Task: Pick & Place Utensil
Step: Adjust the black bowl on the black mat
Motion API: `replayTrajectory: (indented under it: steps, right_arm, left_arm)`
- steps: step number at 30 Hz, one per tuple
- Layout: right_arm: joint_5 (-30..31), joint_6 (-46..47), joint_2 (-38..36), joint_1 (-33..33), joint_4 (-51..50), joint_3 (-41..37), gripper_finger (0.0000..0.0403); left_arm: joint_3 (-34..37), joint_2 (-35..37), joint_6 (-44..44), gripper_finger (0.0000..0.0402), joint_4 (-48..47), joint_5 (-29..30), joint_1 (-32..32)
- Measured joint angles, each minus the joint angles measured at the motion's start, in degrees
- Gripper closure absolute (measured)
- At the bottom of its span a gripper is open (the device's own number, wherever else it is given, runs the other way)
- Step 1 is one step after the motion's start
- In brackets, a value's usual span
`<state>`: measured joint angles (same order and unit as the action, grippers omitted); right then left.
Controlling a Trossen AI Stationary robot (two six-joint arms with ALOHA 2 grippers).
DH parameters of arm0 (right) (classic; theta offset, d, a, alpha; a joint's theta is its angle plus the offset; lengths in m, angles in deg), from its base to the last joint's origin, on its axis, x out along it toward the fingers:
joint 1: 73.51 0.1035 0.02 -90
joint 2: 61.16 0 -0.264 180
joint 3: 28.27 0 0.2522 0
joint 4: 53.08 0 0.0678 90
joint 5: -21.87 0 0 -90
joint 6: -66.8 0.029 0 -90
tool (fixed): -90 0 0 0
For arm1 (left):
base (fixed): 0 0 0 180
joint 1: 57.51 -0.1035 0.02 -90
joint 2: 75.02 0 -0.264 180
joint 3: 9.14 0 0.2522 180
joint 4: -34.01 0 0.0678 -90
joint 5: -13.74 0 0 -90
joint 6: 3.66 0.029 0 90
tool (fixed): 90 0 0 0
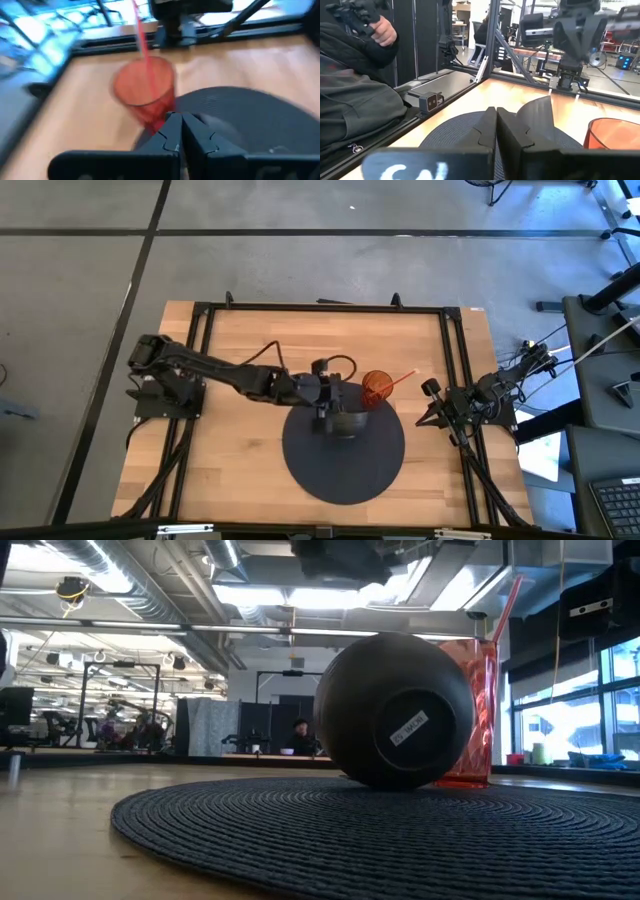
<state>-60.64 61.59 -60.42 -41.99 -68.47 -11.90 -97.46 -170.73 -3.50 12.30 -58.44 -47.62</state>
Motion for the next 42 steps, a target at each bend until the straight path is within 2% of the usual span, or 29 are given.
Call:
replayTrajectory:
  steps: [5, 9, 16, 22, 26, 34, 38, 42]
  right_arm:
    - [0.01, 0.04, 0.01, -0.01, -0.02, 0.0, 0.0389]
    - [-0.02, 0.06, 0.0, -0.01, -0.02, 0.0, 0.0389]
    - [0.0, 0.03, -0.01, 0.0, -0.02, 0.0, 0.0389]
    - [0.02, -0.2, -0.01, -0.01, 0.0, 0.0, 0.0389]
    - [0.0, -0.12, 0.01, 0.0, 0.0, 0.0, 0.0389]
    - [0.0, 0.0, 0.01, 0.0, 0.0, 0.0, 0.0389]
    - [-0.02, 0.02, 0.01, 0.01, -0.02, 0.0, 0.0389]
    - [0.0, -0.15, -0.01, 0.0, -0.04, 0.0, 0.0389]
  left_arm:
    - [0.15, -0.38, -6.18, 0.0386, 0.79, -1.48, 0.1]
    - [0.1, -0.16, -9.22, 0.0356, 0.42, -3.48, 0.54]
    - [-0.06, -0.32, -9.46, 0.027, -3.39, -6.22, 0.99]
    - [-0.05, -2.09, -9.24, 0.0185, -5.78, -11.78, 0.94]
    - [-0.05, -2.07, -9.05, 0.0148, -7.2, -11.99, 0.46]
    - [0.04, -4.01, -9.83, 0.0141, -9.15, -13.99, -1.88]
    - [-0.11, -5.81, -9.05, 0.014, -7.51, -17.88, -2.76]
    - [0.0, -7.67, -8.56, 0.014, -8.63, -18.22, -2.79]
